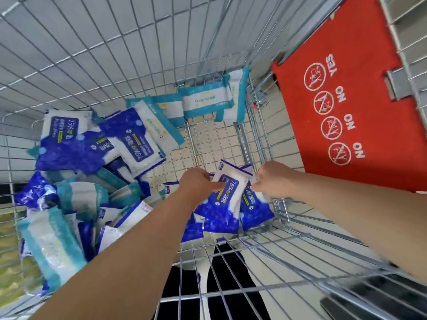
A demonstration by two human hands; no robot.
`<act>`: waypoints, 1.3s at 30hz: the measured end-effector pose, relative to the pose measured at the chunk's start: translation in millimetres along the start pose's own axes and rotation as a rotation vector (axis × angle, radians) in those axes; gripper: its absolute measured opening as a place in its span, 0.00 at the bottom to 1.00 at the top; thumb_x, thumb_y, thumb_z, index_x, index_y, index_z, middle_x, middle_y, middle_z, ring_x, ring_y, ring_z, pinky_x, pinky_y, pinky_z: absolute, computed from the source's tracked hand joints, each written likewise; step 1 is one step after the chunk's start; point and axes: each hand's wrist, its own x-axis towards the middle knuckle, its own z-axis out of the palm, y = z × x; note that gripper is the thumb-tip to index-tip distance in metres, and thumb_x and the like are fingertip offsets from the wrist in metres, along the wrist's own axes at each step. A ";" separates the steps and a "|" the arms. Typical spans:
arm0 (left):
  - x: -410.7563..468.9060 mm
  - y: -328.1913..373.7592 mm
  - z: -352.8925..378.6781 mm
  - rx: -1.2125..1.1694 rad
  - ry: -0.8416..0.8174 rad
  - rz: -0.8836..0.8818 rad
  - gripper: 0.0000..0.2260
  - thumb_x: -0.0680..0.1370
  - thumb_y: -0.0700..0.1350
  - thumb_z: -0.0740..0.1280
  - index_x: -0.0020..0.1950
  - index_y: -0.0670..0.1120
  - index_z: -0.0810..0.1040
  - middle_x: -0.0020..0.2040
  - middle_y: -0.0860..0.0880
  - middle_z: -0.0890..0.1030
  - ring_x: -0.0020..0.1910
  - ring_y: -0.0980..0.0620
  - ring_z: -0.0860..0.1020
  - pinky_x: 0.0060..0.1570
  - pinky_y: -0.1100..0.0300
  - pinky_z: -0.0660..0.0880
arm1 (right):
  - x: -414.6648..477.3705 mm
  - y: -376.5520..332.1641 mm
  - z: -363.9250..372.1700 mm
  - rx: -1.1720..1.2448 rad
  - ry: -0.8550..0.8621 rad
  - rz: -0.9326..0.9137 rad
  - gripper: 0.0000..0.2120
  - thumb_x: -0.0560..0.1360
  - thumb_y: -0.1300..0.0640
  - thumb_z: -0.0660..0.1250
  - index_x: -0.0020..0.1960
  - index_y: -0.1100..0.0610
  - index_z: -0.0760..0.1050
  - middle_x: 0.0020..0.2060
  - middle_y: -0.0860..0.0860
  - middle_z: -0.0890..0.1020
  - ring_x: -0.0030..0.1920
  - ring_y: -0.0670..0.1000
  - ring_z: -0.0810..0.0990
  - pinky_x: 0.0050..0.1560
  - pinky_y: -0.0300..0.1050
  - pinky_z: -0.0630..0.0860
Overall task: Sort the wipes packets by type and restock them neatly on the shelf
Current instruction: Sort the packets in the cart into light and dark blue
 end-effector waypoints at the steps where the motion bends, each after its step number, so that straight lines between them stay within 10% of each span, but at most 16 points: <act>1: -0.8 1.3 -2.3 0.050 0.016 0.014 0.18 0.72 0.50 0.74 0.54 0.37 0.80 0.49 0.42 0.80 0.47 0.46 0.79 0.49 0.57 0.76 | -0.9 -2.0 -3.1 0.009 0.040 -0.017 0.16 0.75 0.59 0.65 0.31 0.59 0.66 0.28 0.52 0.70 0.28 0.48 0.69 0.26 0.40 0.64; 4: -6.6 6.0 -18.4 0.099 0.089 0.060 0.22 0.75 0.52 0.71 0.63 0.39 0.77 0.59 0.43 0.79 0.58 0.46 0.77 0.58 0.55 0.73 | -4.3 -14.0 -15.7 0.057 0.116 -0.070 0.15 0.76 0.54 0.65 0.51 0.68 0.77 0.49 0.60 0.81 0.49 0.57 0.80 0.48 0.49 0.78; 9: -6.4 2.8 -78.2 0.086 0.379 0.115 0.17 0.78 0.50 0.66 0.65 0.45 0.76 0.60 0.47 0.79 0.58 0.47 0.77 0.52 0.60 0.70 | -2.3 -58.0 -33.1 0.161 0.186 -0.222 0.20 0.78 0.53 0.63 0.66 0.62 0.72 0.66 0.56 0.74 0.65 0.54 0.73 0.65 0.44 0.69; 15: 16.8 -23.7 -148.2 0.384 0.631 0.094 0.26 0.75 0.48 0.70 0.71 0.46 0.67 0.69 0.42 0.68 0.68 0.40 0.66 0.64 0.46 0.65 | 30.5 -122.9 -37.0 0.356 0.266 -0.375 0.19 0.78 0.56 0.64 0.68 0.59 0.71 0.66 0.52 0.75 0.63 0.48 0.74 0.51 0.29 0.65; 18: 34.4 -31.1 -161.5 0.388 0.547 0.071 0.32 0.73 0.54 0.72 0.73 0.48 0.65 0.68 0.42 0.70 0.68 0.40 0.66 0.66 0.46 0.64 | 56.5 -146.1 -31.8 0.392 0.284 -0.377 0.24 0.76 0.56 0.67 0.71 0.58 0.68 0.69 0.53 0.71 0.67 0.50 0.71 0.65 0.41 0.67; 24: 44.3 -40.1 -170.7 0.440 0.527 0.060 0.22 0.71 0.48 0.72 0.63 0.48 0.71 0.58 0.44 0.78 0.62 0.41 0.69 0.59 0.50 0.66 | 82.7 -167.4 -16.6 0.479 0.261 -0.239 0.29 0.68 0.64 0.73 0.68 0.61 0.69 0.61 0.57 0.75 0.60 0.55 0.76 0.56 0.44 0.74; 29: 46.0 -38.3 -183.3 0.502 0.411 -0.013 0.21 0.71 0.44 0.71 0.62 0.50 0.69 0.58 0.44 0.77 0.62 0.42 0.70 0.51 0.53 0.65 | 86.1 -172.8 -25.0 0.265 0.260 -0.256 0.13 0.69 0.68 0.67 0.52 0.74 0.77 0.51 0.66 0.81 0.43 0.55 0.78 0.46 0.48 0.76; 39: 81.8 -12.4 -179.9 0.111 0.409 0.067 0.29 0.70 0.52 0.75 0.67 0.46 0.69 0.62 0.46 0.77 0.60 0.44 0.75 0.60 0.47 0.72 | 104.8 -171.5 -37.5 0.612 0.416 -0.228 0.04 0.72 0.62 0.68 0.42 0.56 0.81 0.37 0.49 0.81 0.38 0.48 0.78 0.31 0.37 0.73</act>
